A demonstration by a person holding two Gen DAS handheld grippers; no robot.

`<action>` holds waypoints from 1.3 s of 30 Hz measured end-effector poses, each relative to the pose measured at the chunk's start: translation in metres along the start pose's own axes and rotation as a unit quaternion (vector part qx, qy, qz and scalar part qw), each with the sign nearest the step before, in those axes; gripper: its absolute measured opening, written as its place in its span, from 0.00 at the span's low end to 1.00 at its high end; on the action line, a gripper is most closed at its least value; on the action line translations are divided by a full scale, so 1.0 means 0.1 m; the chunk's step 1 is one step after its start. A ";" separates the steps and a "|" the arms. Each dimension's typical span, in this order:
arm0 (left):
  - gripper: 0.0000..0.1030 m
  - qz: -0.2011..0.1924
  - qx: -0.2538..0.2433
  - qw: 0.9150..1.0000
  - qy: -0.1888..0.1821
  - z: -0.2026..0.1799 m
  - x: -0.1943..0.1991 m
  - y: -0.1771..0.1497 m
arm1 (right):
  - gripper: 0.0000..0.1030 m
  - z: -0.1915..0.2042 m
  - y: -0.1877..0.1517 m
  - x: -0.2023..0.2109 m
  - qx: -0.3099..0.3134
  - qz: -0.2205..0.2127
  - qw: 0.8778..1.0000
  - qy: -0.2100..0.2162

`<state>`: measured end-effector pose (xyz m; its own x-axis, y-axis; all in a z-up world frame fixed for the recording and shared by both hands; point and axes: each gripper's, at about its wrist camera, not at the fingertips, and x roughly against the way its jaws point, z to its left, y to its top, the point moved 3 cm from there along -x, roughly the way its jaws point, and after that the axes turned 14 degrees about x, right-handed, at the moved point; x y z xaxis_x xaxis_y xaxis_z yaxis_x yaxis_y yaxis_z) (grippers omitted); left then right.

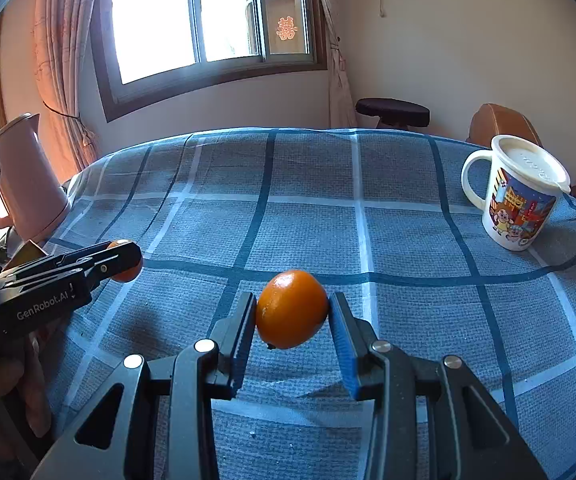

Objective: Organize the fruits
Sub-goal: 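Carry the mandarins with both tools toward the tin box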

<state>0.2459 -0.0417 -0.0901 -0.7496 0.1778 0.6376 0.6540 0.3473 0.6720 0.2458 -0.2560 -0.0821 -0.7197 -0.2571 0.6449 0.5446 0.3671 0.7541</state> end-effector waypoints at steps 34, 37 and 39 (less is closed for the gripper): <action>0.41 -0.092 -0.064 0.994 0.000 -0.24 0.38 -0.11 | 0.38 -0.04 0.01 0.26 -0.007 -0.070 0.997 0.015; 0.41 -0.099 -0.066 0.993 0.000 -0.25 0.41 -0.12 | 0.38 -0.05 0.01 0.28 -0.009 -0.075 0.997 0.015; 0.41 -0.102 -0.067 0.992 0.000 -0.25 0.42 -0.13 | 0.38 -0.05 0.01 0.28 -0.010 -0.077 0.997 0.013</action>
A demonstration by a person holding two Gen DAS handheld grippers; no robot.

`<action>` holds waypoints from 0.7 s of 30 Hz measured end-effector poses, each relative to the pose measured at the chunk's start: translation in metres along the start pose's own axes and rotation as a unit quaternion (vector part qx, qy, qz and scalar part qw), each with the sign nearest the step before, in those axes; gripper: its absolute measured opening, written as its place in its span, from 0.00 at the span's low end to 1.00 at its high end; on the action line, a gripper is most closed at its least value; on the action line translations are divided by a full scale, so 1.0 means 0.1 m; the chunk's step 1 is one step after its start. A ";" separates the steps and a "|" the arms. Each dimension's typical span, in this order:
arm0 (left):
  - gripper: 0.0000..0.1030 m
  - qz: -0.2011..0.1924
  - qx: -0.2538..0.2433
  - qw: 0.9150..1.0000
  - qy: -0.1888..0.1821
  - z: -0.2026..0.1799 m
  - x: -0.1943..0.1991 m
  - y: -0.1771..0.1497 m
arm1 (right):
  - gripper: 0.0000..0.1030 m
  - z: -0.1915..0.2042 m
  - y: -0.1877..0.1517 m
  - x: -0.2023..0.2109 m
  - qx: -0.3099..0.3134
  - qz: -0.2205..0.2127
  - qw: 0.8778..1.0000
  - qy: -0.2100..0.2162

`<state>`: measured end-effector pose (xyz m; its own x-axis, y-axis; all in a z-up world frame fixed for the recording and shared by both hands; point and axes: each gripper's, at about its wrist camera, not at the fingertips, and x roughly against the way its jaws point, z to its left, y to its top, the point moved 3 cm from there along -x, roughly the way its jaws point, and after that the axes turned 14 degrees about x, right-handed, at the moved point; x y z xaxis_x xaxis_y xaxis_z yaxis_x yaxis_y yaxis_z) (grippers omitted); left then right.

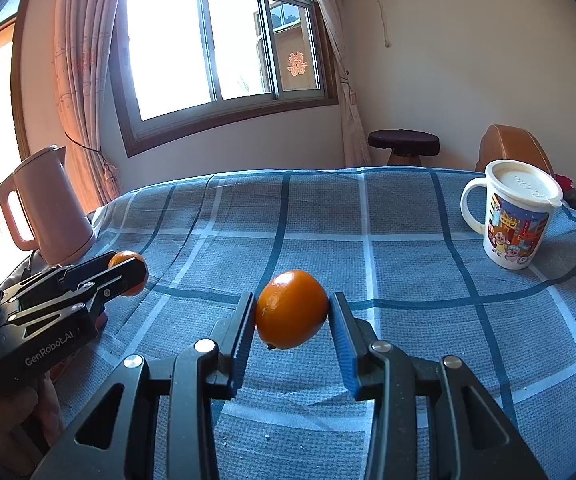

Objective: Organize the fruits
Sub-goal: 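Carry the mandarins with both tools toward the tin box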

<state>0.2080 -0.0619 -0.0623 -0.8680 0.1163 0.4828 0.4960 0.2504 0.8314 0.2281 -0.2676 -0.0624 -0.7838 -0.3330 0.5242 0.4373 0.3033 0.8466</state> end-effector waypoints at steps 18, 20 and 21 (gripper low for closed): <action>0.41 -0.051 -0.056 0.997 -0.020 -0.20 0.37 -0.14 | 0.38 0.12 0.03 0.30 0.023 -0.049 0.997 -0.058; 0.41 -0.051 -0.058 0.997 -0.025 -0.20 0.40 -0.15 | 0.38 0.16 0.04 0.36 0.030 -0.061 0.995 -0.071; 0.41 -0.050 -0.057 0.997 -0.026 -0.20 0.41 -0.15 | 0.38 0.18 0.04 0.39 0.034 -0.066 0.995 -0.074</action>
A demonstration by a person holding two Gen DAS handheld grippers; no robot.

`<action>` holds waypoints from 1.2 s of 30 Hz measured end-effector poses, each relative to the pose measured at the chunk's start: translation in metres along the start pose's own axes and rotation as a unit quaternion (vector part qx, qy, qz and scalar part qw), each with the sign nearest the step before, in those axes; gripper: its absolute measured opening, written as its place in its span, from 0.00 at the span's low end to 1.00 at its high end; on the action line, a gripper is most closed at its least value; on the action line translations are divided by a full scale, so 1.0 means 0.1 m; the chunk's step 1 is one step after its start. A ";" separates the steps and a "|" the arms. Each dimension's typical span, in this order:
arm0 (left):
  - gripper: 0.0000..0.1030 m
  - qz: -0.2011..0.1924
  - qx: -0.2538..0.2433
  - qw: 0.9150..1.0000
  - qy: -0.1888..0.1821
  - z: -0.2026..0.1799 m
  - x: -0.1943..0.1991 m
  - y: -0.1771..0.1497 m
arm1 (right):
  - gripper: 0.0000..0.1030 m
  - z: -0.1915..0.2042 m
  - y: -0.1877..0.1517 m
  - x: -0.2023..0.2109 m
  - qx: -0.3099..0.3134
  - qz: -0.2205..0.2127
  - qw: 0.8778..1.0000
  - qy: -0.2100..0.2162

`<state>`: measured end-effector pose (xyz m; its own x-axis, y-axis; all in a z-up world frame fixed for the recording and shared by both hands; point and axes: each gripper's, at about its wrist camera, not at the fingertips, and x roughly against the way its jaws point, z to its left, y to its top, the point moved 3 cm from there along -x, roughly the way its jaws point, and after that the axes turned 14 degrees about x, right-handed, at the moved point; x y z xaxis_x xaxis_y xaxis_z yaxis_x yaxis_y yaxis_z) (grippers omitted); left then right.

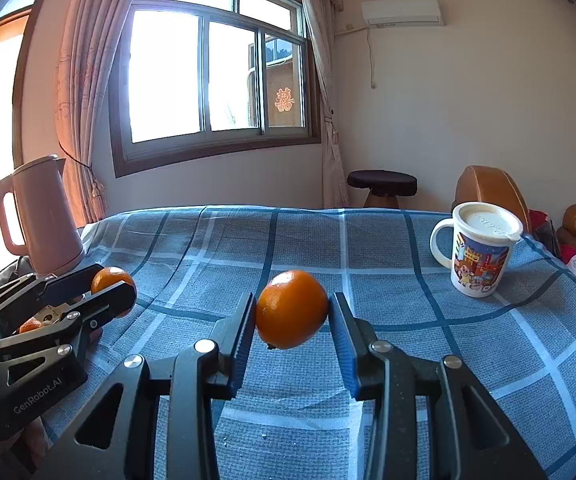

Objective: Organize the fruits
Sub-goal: 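Carry the mandarins with both tools toward the tin box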

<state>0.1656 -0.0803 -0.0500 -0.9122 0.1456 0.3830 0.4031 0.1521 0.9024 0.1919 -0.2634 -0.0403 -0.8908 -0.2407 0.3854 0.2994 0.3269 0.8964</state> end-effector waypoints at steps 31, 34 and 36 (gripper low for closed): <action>0.41 -0.026 0.014 1.000 0.000 0.15 0.39 -0.07 | 0.38 0.52 0.06 0.31 0.105 -0.052 0.993 -0.024; 0.41 -0.024 0.015 1.000 -0.001 0.18 0.43 -0.08 | 0.38 0.54 0.06 0.33 0.105 -0.052 0.993 -0.021; 0.41 -0.021 0.017 1.000 0.001 0.21 0.45 -0.09 | 0.38 0.57 0.06 0.34 0.105 -0.052 0.993 -0.016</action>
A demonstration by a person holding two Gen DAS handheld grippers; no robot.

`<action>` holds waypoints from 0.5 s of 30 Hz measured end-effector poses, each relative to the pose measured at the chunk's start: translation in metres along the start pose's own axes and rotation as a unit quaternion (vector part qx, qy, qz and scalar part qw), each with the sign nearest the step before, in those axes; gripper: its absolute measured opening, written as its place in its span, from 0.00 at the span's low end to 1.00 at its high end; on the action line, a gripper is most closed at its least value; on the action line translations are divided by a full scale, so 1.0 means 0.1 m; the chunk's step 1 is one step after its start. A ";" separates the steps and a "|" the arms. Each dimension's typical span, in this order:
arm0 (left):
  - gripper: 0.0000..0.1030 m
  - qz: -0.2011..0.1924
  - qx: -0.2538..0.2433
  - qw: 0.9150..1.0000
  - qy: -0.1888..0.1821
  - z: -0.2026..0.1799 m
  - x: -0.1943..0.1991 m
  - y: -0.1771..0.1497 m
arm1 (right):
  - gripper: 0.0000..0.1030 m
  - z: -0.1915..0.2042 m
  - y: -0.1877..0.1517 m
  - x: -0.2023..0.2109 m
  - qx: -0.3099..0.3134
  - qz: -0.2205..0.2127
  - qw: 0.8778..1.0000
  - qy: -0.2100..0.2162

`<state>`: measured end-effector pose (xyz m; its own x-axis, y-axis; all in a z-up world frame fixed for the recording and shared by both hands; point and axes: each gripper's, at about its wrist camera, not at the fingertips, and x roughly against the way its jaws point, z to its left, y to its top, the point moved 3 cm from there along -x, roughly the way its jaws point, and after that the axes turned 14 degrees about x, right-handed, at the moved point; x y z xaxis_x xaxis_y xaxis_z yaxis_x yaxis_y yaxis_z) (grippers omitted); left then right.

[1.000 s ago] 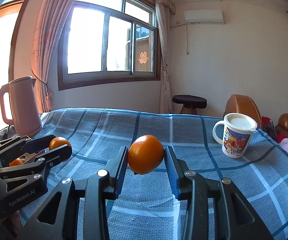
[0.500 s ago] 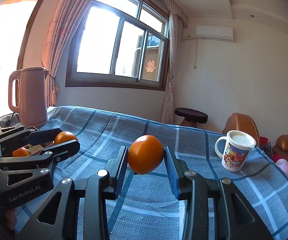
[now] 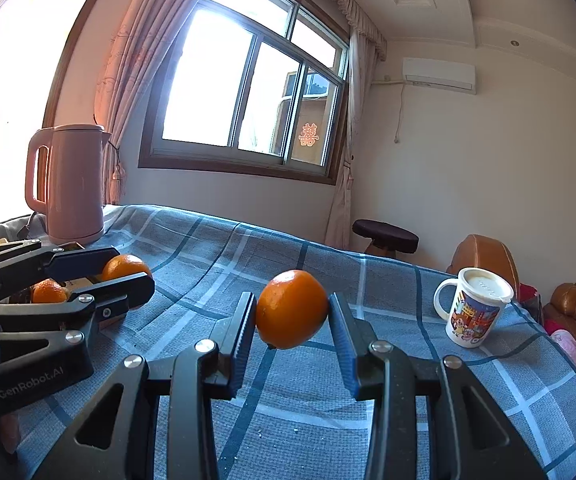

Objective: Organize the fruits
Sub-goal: 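Carry the mandarins with both tools toward the tin box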

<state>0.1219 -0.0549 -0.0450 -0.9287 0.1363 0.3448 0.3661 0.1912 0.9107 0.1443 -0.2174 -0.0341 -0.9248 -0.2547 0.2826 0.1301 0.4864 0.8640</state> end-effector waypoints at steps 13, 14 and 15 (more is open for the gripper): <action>0.41 -0.012 0.004 1.000 0.012 0.16 0.18 -0.01 | 0.38 0.20 0.11 0.01 -0.003 0.000 0.999 0.038; 0.41 -0.013 0.006 1.000 0.013 0.18 0.19 -0.01 | 0.38 0.21 0.13 0.02 -0.005 -0.001 0.999 0.041; 0.41 -0.014 0.007 1.000 0.015 0.20 0.21 -0.01 | 0.38 0.22 0.13 0.02 -0.007 -0.002 0.999 0.045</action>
<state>0.1030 -0.0322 -0.0429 -0.9398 0.1019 0.3261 0.3407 0.2081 0.9168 0.1368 -0.1933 -0.0311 -0.8894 -0.3314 0.3149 0.1322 0.4730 0.8711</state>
